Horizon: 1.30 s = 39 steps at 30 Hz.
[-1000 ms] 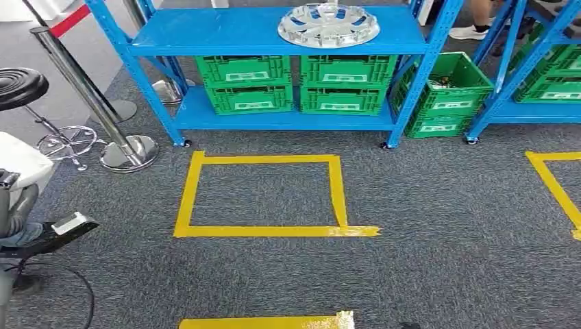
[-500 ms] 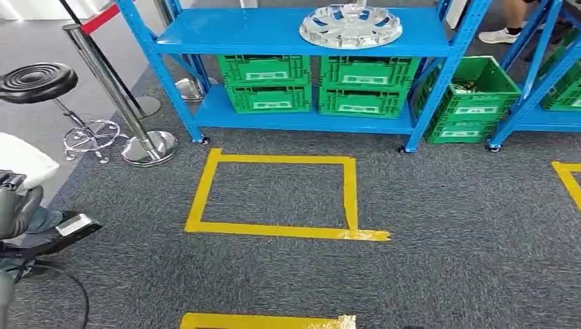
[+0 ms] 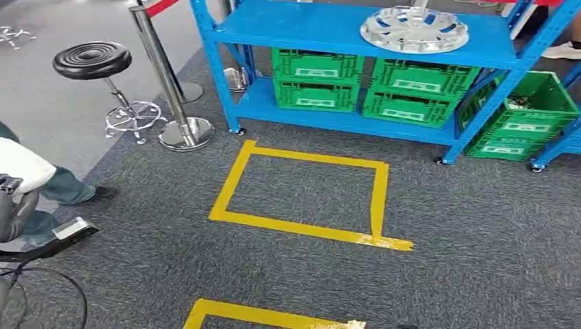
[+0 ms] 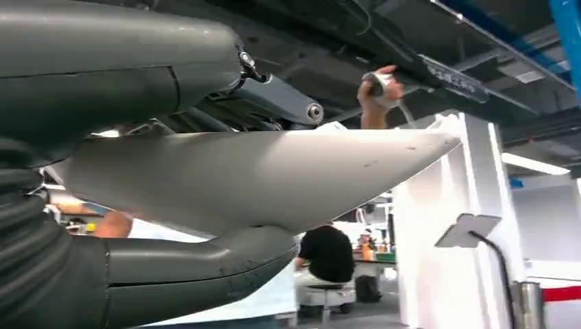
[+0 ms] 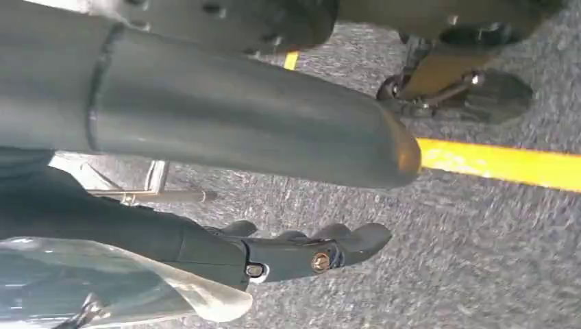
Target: Take the parts from the cabinet and place them on the table.
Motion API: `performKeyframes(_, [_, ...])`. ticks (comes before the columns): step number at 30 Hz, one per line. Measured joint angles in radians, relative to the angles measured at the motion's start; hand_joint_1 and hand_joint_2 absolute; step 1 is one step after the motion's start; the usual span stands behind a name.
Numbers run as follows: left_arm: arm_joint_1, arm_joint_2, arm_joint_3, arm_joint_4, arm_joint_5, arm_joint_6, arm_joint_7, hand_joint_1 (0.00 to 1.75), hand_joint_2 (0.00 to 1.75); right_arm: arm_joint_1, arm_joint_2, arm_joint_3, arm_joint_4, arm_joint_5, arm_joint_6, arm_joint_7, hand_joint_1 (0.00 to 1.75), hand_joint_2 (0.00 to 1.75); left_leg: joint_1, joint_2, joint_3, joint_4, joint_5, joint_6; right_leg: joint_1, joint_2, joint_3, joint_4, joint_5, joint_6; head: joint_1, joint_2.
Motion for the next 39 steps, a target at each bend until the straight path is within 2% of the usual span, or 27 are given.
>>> performKeyframes(1, [-0.004,0.0,0.0,-0.001,0.0,0.0,0.0,1.75,1.75,-0.001,0.0,0.001,0.0,0.0,0.0,-0.001,0.0,0.0,0.0,-0.01,0.0,-0.002,0.002,0.005,0.0,0.052,-0.017,0.038,-0.028,-0.002,0.001,0.0])
performKeyframes(2, [-0.006,0.0,0.0,-0.002,-0.001,0.0,0.001,1.75,1.75,-0.001,0.0,0.003,0.0,0.0,0.0,-0.001,0.0,0.0,0.001,-0.021,-0.002,-0.001,0.002,0.009,0.001,0.08,-0.052,0.111,-0.064,-0.002,0.004,0.0])
performKeyframes(4, [-0.002,-0.002,-0.001,-0.001,-0.002,0.0,0.001,1.75,1.75,0.003,0.0,0.005,0.0,0.002,-0.002,0.002,0.0,0.0,-0.003,-0.044,-0.003,0.0,0.002,0.011,0.002,0.099,-0.131,0.263,-0.12,-0.003,0.007,0.0])
performKeyframes(5, [-0.001,-0.002,-0.001,-0.001,-0.003,0.0,0.001,1.75,1.75,0.005,0.0,0.005,0.0,0.003,-0.002,0.003,0.0,0.0,-0.004,-0.058,-0.003,0.0,0.002,0.011,0.003,0.1,-0.154,0.301,-0.12,-0.004,0.007,0.0])
performKeyframes(6, [0.0,-0.003,-0.002,-0.002,-0.004,-0.001,0.003,1.75,1.75,0.008,-0.001,0.006,0.0,0.005,-0.003,0.006,0.0,0.0,-0.005,-0.073,-0.002,0.002,0.002,0.011,0.004,0.101,-0.153,0.285,-0.093,-0.006,0.007,0.0])
performKeyframes(8, [0.0,-0.003,-0.001,-0.002,-0.004,-0.002,0.006,1.75,1.75,0.008,-0.001,0.01,0.0,0.011,-0.004,0.008,0.0,0.0,-0.006,-0.104,-0.002,0.007,0.0,0.01,0.004,0.113,-0.091,0.133,0.006,-0.014,0.007,0.0])
performKeyframes(9, [0.0,-0.003,-0.001,-0.002,-0.004,-0.002,0.007,1.75,1.75,0.007,-0.001,0.013,0.0,0.014,-0.005,0.01,0.0,0.0,-0.005,-0.115,-0.003,0.01,-0.002,0.008,0.002,0.145,-0.051,0.044,0.049,-0.017,0.007,0.0])
performKeyframes(10, [0.001,-0.003,-0.001,-0.002,-0.005,-0.002,0.008,1.75,1.75,0.007,-0.003,0.014,0.0,0.017,-0.007,0.012,0.0,0.0,-0.006,-0.125,-0.007,0.012,-0.003,0.004,-0.003,0.2,-0.034,0.016,0.03,-0.02,0.005,0.0])
performKeyframes(11, [-0.003,-0.002,-0.002,-0.002,-0.006,-0.002,0.009,1.75,1.75,0.006,-0.003,0.014,0.0,0.019,-0.009,0.015,0.0,0.0,-0.004,-0.138,-0.013,0.02,-0.004,0.0,-0.004,0.195,-0.022,-0.001,0.033,-0.015,0.004,0.0])
performKeyframes(14, [0.002,0.001,-0.001,-0.002,-0.01,0.002,0.009,1.75,1.75,0.005,-0.003,0.016,0.0,0.022,-0.013,0.02,0.0,0.0,0.005,-0.173,-0.02,0.01,0.006,-0.021,0.002,0.162,-0.018,-0.004,0.036,-0.025,0.005,0.0])
performKeyframes(15, [0.004,0.004,0.0,-0.003,-0.01,0.003,0.009,1.75,1.75,0.004,-0.003,0.017,0.0,0.024,-0.013,0.02,0.0,0.0,0.005,-0.151,-0.022,0.019,-0.001,-0.022,-0.004,0.146,-0.013,-0.014,0.041,-0.032,0.005,0.0])
performKeyframes(16, [0.0,0.006,0.0,-0.004,-0.01,0.005,0.01,1.75,1.75,0.003,-0.003,0.018,0.0,0.027,-0.014,0.02,0.0,0.0,-0.001,-0.088,-0.032,0.047,-0.02,-0.029,-0.003,0.134,-0.007,-0.017,0.04,-0.036,-0.001,0.0])
performKeyframes(17, [-0.008,0.007,0.0,-0.004,-0.01,0.006,0.009,1.75,1.75,0.004,-0.003,0.02,0.0,0.029,-0.015,0.02,0.0,0.0,0.001,-0.056,-0.061,0.109,-0.056,-0.036,-0.001,0.119,-0.004,-0.017,0.038,-0.04,-0.003,0.0])
performKeyframes(19, [-0.009,0.007,-0.003,-0.004,-0.01,0.006,0.009,1.75,1.75,0.006,-0.003,0.021,0.0,0.03,-0.015,0.02,0.0,0.0,0.009,-0.039,-0.137,0.265,-0.124,-0.045,0.001,0.09,-0.003,-0.017,0.034,-0.044,-0.003,0.0])
performKeyframes(20, [-0.008,0.007,-0.003,-0.004,-0.008,0.006,0.009,1.75,1.75,0.006,-0.004,0.021,0.0,0.03,-0.015,0.02,0.0,0.0,0.012,-0.038,-0.162,0.313,-0.133,-0.048,0.001,0.074,-0.003,-0.017,0.032,-0.044,-0.004,0.0])
performKeyframes(21, [-0.008,0.007,-0.003,-0.004,-0.005,0.006,0.009,1.75,1.75,0.007,-0.004,0.021,0.0,0.03,-0.015,0.02,0.0,0.0,0.015,-0.038,-0.161,0.31,-0.119,-0.05,0.002,0.061,-0.001,-0.017,0.03,-0.043,-0.004,0.0])
performKeyframes(23, [-0.009,0.007,-0.003,-0.004,0.002,0.006,0.007,1.75,1.75,0.006,-0.004,0.022,0.0,0.03,-0.015,0.02,0.0,0.0,0.016,-0.025,-0.096,0.181,-0.037,-0.05,0.001,0.034,0.007,-0.017,0.024,-0.038,-0.004,0.0])
performKeyframes(24, [-0.009,0.007,-0.002,-0.004,0.007,0.006,0.006,1.75,1.75,0.005,-0.004,0.023,0.0,0.03,-0.015,0.02,0.0,0.0,0.016,0.002,-0.044,0.084,0.008,-0.047,0.002,0.022,0.013,-0.017,0.02,-0.034,-0.004,0.0])
performKeyframes(25, [-0.011,0.007,-0.002,-0.005,0.008,0.006,0.004,1.75,1.75,0.005,-0.004,0.023,0.0,0.03,-0.015,0.02,0.0,0.0,0.008,0.056,-0.014,0.026,0.003,-0.045,0.003,0.013,0.018,-0.018,0.016,-0.028,-0.003,0.0])
performKeyframes(27, [-0.014,0.008,-0.003,-0.005,0.011,0.006,0.0,1.75,1.75,0.004,-0.004,0.023,0.0,0.031,-0.015,0.025,0.0,0.0,-0.003,0.041,-0.017,0.018,0.002,-0.022,0.011,-0.007,0.019,-0.018,0.011,-0.017,-0.002,0.0])
performKeyframes(29, [-0.013,0.008,0.001,-0.005,0.015,0.006,0.0,1.75,1.75,0.002,-0.004,0.023,0.0,0.032,-0.015,0.03,0.0,0.0,-0.007,0.015,-0.021,0.016,0.003,-0.011,0.009,-0.031,0.028,-0.023,0.008,-0.009,-0.003,0.0])
performKeyframes(30, [-0.014,0.01,0.003,-0.007,0.017,0.006,-0.001,1.75,1.75,0.001,-0.003,0.024,0.0,0.032,-0.015,0.032,0.0,0.0,0.001,0.0,-0.011,0.002,0.009,0.0,0.008,-0.036,0.025,-0.021,-0.002,0.001,-0.003,0.0])
performKeyframes(32, [-0.024,0.01,0.004,-0.008,0.018,0.005,-0.002,1.75,1.75,0.0,-0.003,0.025,0.0,0.032,-0.015,0.032,0.0,0.0,0.002,-0.015,-0.008,-0.001,0.011,0.012,0.003,0.067,-0.01,0.061,-0.049,0.002,0.003,0.0])
performKeyframes(33, [-0.028,0.009,0.003,-0.008,0.018,0.004,-0.002,1.75,1.75,0.0,-0.004,0.026,0.0,0.032,-0.015,0.033,0.0,0.0,0.002,-0.027,-0.009,-0.001,0.011,0.016,0.003,0.088,-0.051,0.142,-0.083,0.002,0.007,0.0])
performKeyframes(35, [-0.027,0.008,0.003,-0.007,0.022,0.003,-0.004,1.75,1.75,0.005,-0.004,0.027,0.0,0.031,-0.014,0.037,0.0,0.0,-0.001,-0.055,-0.009,0.0,0.01,0.018,0.004,0.101,-0.137,0.291,-0.129,0.002,0.007,0.0])
performKeyframes(37, [-0.03,0.008,0.005,-0.004,0.029,0.002,-0.007,1.75,1.75,0.009,-0.004,0.027,0.0,0.029,-0.011,0.043,0.0,0.0,-0.002,-0.086,-0.006,0.001,0.009,0.018,0.004,0.103,-0.147,0.266,-0.074,-0.002,0.006,0.0])
performKeyframes(39, [-0.039,0.009,0.006,-0.003,0.029,0.002,-0.008,1.75,1.75,0.008,-0.004,0.027,0.0,0.029,-0.008,0.044,0.0,0.0,-0.001,-0.114,-0.005,0.005,0.007,0.016,0.002,0.126,-0.085,0.107,0.027,-0.008,0.006,0.0])
